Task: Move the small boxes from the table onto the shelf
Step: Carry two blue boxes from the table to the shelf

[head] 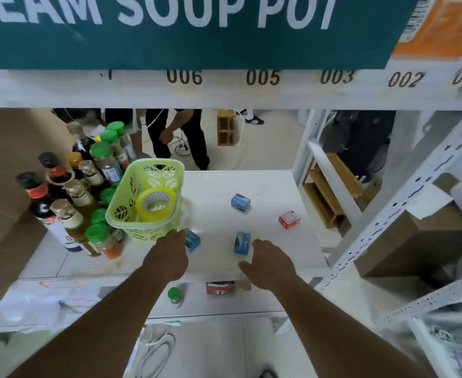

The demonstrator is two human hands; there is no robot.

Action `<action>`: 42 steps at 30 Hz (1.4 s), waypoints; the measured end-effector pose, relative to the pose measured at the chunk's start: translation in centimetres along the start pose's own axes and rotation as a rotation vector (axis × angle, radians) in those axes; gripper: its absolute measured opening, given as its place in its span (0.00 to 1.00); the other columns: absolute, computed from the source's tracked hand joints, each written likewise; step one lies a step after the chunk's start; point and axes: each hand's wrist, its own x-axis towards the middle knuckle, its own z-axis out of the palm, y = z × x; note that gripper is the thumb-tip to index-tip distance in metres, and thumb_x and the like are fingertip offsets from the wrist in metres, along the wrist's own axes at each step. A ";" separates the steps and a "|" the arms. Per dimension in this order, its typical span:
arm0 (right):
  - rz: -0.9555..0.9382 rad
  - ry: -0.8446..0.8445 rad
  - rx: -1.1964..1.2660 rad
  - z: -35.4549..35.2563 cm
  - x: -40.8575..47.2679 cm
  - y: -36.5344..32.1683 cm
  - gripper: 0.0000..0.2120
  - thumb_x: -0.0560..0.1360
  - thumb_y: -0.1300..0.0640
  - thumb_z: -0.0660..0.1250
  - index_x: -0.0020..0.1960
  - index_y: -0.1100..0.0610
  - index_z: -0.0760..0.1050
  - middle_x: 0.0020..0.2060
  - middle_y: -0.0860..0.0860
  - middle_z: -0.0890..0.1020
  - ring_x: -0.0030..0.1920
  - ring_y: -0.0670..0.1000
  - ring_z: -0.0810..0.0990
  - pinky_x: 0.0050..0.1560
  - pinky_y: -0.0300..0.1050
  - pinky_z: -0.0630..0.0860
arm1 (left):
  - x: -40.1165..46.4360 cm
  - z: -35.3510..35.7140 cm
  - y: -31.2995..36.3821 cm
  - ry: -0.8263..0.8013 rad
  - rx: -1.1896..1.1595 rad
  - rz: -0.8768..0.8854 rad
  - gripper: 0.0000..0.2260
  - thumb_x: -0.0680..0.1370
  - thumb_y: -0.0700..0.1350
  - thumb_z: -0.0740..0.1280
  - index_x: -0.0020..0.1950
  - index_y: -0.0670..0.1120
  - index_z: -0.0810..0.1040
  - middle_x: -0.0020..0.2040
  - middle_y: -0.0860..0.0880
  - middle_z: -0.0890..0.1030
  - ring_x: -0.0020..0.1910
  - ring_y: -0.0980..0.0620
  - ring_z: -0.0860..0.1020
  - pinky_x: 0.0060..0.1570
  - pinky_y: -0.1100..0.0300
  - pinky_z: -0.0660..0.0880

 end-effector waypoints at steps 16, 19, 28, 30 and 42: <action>0.133 0.070 0.170 3.0 5.6 -0.9 0.32 0.71 0.34 0.67 0.65 0.55 0.70 0.58 0.52 0.77 0.59 0.53 0.77 0.60 0.50 0.77 | 3.5 2.8 0.1 0.005 0.003 0.058 0.29 0.77 0.40 0.64 0.76 0.46 0.58 0.65 0.44 0.67 0.63 0.47 0.73 0.63 0.56 0.72; 0.131 0.100 0.131 2.8 6.2 -0.7 0.33 0.71 0.33 0.68 0.65 0.55 0.69 0.58 0.52 0.77 0.59 0.53 0.77 0.59 0.49 0.77 | 3.8 3.3 0.7 0.010 0.010 0.112 0.27 0.78 0.41 0.63 0.76 0.46 0.59 0.63 0.44 0.68 0.61 0.47 0.74 0.61 0.58 0.72; 0.079 0.124 0.168 2.8 7.4 0.2 0.17 0.75 0.50 0.68 0.61 0.57 0.74 0.56 0.54 0.77 0.56 0.54 0.78 0.53 0.45 0.75 | 4.9 3.3 1.0 0.037 -0.047 0.127 0.14 0.77 0.47 0.68 0.60 0.46 0.72 0.57 0.47 0.71 0.55 0.48 0.75 0.56 0.57 0.72; 0.061 0.111 0.196 2.6 7.5 0.7 0.17 0.75 0.51 0.69 0.60 0.57 0.74 0.56 0.54 0.77 0.56 0.54 0.78 0.51 0.43 0.72 | 5.0 3.3 1.2 0.038 -0.088 0.128 0.13 0.77 0.47 0.69 0.59 0.46 0.73 0.55 0.47 0.72 0.55 0.48 0.75 0.54 0.59 0.71; 0.034 0.144 0.281 -3.6 3.7 3.5 0.20 0.68 0.51 0.75 0.58 0.54 0.77 0.54 0.52 0.79 0.51 0.50 0.79 0.53 0.46 0.80 | 3.1 -2.5 6.5 0.042 -0.202 0.288 0.16 0.75 0.48 0.72 0.61 0.46 0.76 0.55 0.48 0.75 0.54 0.49 0.76 0.56 0.54 0.73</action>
